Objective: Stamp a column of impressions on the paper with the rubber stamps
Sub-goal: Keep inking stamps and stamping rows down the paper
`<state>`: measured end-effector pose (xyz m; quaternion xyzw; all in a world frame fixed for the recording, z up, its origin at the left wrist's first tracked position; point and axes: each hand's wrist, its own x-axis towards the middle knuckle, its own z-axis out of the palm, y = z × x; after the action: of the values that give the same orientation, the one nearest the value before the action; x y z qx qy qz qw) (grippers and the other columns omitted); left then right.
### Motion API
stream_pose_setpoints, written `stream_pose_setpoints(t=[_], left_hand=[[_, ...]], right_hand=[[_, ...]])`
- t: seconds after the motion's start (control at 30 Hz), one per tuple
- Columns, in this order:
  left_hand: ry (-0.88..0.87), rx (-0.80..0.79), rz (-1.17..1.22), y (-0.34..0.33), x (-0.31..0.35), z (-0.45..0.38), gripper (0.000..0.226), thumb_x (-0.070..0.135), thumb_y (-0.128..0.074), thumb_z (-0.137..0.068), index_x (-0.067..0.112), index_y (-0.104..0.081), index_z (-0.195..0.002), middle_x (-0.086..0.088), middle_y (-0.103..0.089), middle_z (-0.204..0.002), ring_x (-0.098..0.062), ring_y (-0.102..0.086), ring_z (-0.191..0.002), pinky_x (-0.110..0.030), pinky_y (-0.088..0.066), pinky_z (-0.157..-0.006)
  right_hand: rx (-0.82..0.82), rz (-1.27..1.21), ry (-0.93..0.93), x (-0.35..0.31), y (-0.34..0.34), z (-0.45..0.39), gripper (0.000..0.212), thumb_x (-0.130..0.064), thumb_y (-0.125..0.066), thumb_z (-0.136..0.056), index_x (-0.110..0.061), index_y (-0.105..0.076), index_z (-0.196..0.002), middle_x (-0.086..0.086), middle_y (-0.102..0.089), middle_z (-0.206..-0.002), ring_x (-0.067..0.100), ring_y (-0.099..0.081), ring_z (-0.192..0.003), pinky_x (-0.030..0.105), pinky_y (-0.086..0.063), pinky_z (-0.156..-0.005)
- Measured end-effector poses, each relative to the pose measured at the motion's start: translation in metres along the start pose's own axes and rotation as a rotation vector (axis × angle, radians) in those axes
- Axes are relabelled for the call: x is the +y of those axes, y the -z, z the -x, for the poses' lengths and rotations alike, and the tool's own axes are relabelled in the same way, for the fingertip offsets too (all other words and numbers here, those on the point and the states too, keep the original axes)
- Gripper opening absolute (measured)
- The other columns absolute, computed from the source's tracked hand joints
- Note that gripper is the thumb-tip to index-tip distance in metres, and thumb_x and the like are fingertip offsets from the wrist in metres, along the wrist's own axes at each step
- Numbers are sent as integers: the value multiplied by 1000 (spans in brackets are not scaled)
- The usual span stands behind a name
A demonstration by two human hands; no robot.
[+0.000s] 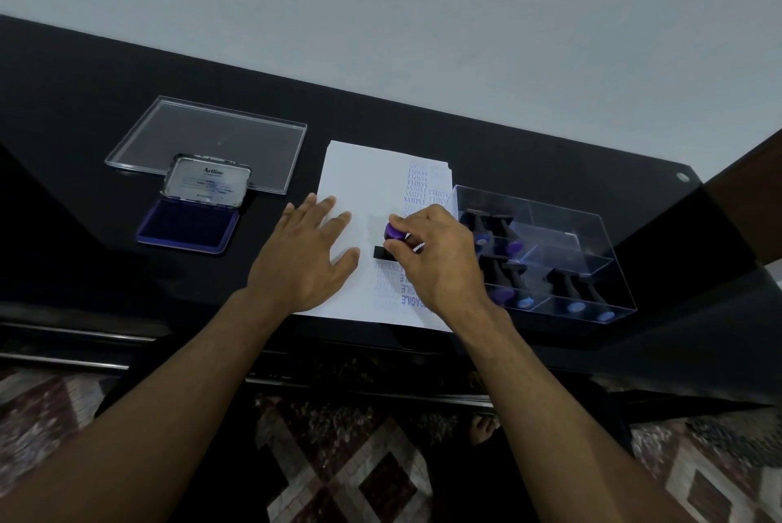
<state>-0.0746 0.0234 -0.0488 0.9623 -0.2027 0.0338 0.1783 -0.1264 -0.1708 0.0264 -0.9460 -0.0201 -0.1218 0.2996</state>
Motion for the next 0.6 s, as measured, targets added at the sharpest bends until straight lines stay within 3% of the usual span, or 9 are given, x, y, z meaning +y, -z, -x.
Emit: stream_pose_setpoints(t=[0.23, 0.43, 0.6], left_hand=[[6, 3, -1, -1, -1, -1, 77, 67, -24, -93, 25, -37, -155, -3, -21, -167, -23, -8, -156, -46, -5, -126], [3, 7, -1, -2, -2, -1, 76, 68, -24, -93, 25, -37, -155, -3, -21, -167, -22, -8, -156, -46, -5, -126], [3, 10, -6, -3, -2, -1, 75, 67, -26, -94, 26, -37, -155, -3, -21, -167, -22, -8, -156, -44, -3, -125]], right_hand=[[-12, 23, 6, 0, -1, -1, 34, -22, -73, -89, -13, -69, -122, 0, -62, -112, 12, -64, -91, 21, -52, -88], [-9, 46, 11, 0, -3, 0, 34, -21, -73, -89, -13, -69, -122, 2, -63, -112, 13, -63, -91, 16, -47, -85], [-6, 37, 9, 0, -3, -1, 33, -19, -73, -89, -11, -70, -120, 3, -63, -110, 16, -64, -91, 23, -52, -88]])
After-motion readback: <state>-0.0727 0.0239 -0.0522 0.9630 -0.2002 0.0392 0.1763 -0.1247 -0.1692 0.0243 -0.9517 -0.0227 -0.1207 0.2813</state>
